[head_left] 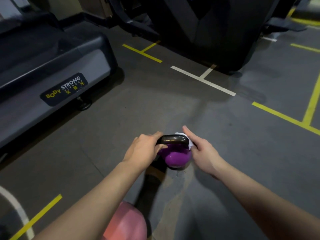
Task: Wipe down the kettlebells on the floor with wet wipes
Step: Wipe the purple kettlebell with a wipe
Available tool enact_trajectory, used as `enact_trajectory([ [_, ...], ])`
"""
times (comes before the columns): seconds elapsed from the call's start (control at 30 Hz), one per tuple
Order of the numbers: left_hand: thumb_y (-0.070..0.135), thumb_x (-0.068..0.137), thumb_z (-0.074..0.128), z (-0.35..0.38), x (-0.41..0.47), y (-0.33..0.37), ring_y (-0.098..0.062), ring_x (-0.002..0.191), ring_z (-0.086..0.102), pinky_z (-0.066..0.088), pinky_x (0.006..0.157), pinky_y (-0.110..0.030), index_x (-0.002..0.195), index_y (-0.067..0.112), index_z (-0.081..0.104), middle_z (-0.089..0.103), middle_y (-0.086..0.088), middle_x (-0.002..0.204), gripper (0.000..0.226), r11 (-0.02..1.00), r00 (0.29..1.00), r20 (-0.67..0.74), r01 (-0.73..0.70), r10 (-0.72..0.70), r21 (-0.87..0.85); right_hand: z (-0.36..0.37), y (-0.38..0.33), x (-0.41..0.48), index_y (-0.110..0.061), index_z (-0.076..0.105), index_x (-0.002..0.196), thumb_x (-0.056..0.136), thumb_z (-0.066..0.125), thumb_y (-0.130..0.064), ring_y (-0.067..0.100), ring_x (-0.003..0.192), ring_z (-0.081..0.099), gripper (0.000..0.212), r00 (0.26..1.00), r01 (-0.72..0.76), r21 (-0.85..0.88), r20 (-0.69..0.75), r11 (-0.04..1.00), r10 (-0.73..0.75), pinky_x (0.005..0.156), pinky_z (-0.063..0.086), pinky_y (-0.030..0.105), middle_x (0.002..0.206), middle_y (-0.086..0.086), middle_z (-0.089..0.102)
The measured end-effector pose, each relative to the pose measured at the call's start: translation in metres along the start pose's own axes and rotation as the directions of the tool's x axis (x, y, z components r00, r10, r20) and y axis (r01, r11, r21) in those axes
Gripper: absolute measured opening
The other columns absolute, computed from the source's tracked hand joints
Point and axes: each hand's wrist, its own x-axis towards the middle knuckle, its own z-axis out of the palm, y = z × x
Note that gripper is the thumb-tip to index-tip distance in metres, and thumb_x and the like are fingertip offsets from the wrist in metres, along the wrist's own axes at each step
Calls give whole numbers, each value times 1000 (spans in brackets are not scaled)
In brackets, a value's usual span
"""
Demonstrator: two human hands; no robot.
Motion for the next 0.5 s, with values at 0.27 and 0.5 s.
enact_trajectory([
  [0.27, 51, 99, 56, 2, 9, 24, -40, 107, 64, 46, 80, -39, 119, 27, 55, 70, -9, 112, 31, 995, 999, 20, 23, -25, 102, 29, 15, -25, -31, 10, 161, 85, 31, 21, -3, 152, -6, 94, 986, 103, -68, -122, 992, -111, 126, 3, 24, 167, -16, -4],
  [0.5, 47, 102, 52, -4, 19, 61, -41, 106, 65, 42, 74, -37, 123, 23, 57, 70, -13, 111, 32, 967, 1000, 11, 11, -14, 255, 16, 24, -20, -43, 31, 139, 90, 38, 20, -22, 100, 57, 80, 975, -5, 185, -219, 983, 46, 83, 35, -4, 128, -22, 54],
])
